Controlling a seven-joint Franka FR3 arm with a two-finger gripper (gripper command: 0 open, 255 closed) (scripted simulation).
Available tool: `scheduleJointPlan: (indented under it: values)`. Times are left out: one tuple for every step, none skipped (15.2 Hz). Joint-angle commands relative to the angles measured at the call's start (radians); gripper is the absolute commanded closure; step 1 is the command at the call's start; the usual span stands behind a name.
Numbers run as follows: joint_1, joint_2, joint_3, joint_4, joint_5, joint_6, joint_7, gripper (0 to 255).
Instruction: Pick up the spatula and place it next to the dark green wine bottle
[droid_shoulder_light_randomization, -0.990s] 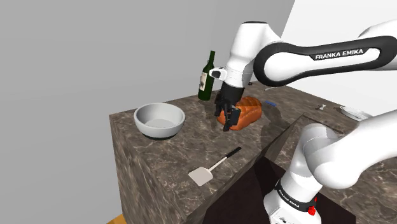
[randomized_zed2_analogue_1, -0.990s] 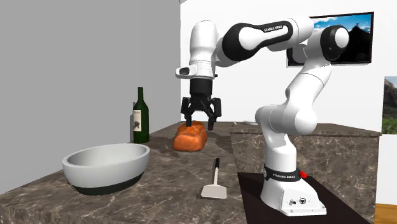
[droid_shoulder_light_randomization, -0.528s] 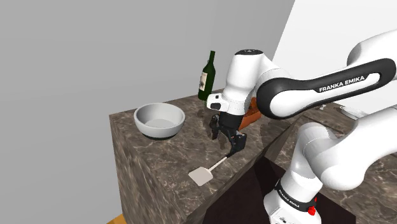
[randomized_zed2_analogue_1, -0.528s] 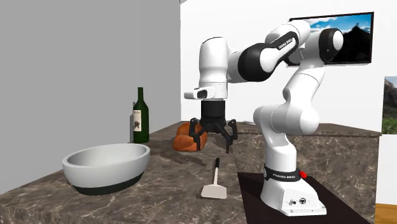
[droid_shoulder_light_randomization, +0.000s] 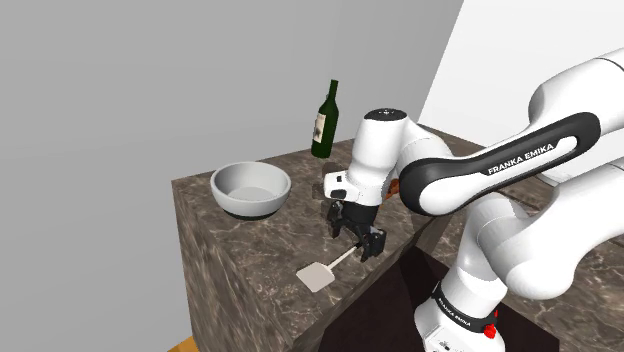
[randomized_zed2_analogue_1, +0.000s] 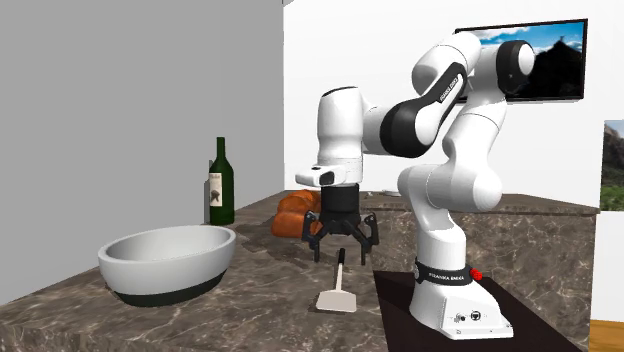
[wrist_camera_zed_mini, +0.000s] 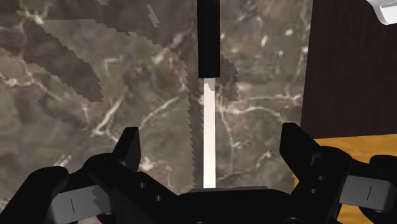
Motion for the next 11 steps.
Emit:
scheduleJointPlan:
  values:
    - [0.001,0.016,0.002,-0.015,0.000,0.032,0.003,0]
    - [0.001,0.016,0.002,-0.015,0.000,0.032,0.003,0]
    - [0.001,0.016,0.002,-0.015,0.000,0.032,0.003,0]
    - [0.001,0.016,0.002,-0.015,0.000,0.032,0.003,0]
    - [0.001,0.016,0.002,-0.015,0.000,0.032,0.003,0]
    - [0.001,0.016,0.002,-0.015,0.000,0.032,0.003,0]
    - [0.001,0.016,0.002,-0.015,0.000,0.032,0.003,0]
    - [0.001,0.016,0.002,-0.015,0.000,0.032,0.003,0]
    - [0.001,0.016,0.002,-0.015,0.000,0.032,0.003,255]
    - [0.001,0.016,0.002,-0.015,0.000,0.032,0.003,255]
    - [0.001,0.016,0.002,-0.015,0.000,0.032,0.003,255]
